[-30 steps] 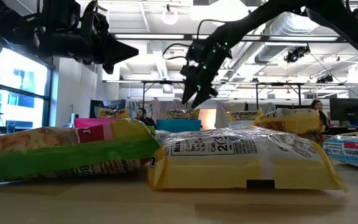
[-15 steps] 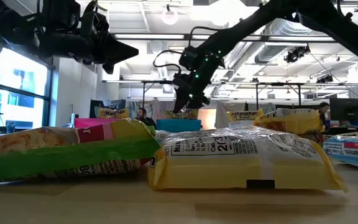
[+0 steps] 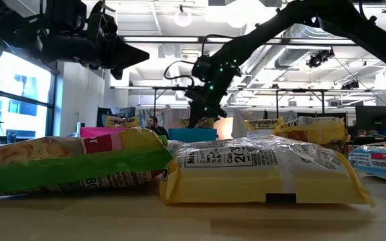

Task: Sort Maruchan noodles
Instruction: Adjust the green noodle pack in the blue bin

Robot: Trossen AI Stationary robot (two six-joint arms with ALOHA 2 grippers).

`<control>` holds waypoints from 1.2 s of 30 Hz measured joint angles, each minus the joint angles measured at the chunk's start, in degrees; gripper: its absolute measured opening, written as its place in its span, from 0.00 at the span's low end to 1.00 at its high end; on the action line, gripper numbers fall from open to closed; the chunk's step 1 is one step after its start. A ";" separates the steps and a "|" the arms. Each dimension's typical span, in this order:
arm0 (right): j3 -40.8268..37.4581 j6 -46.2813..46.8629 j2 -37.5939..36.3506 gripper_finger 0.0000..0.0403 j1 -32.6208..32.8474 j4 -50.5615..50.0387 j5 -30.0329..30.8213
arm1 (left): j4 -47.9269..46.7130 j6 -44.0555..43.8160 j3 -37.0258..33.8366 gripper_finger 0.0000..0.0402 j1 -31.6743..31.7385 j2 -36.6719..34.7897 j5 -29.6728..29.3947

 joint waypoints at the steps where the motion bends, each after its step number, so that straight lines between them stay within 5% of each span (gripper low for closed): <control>1: 0.00 -0.03 -0.02 0.59 0.00 0.31 -0.02 | -0.03 0.00 0.00 0.00 0.00 0.00 0.00; 18: 0.00 -5.06 -0.33 0.18 0.02 0.21 -0.35 | -0.01 -2.28 0.00 0.00 0.15 0.00 -0.02; 27: 0.00 -12.42 -6.07 0.20 0.26 0.32 -1.18 | -0.24 -6.21 0.02 0.00 3.75 0.00 0.03; 36: 0.07 -39.44 -7.60 0.19 0.03 -3.33 -7.12 | -0.67 -6.56 0.02 0.00 4.13 0.00 2.01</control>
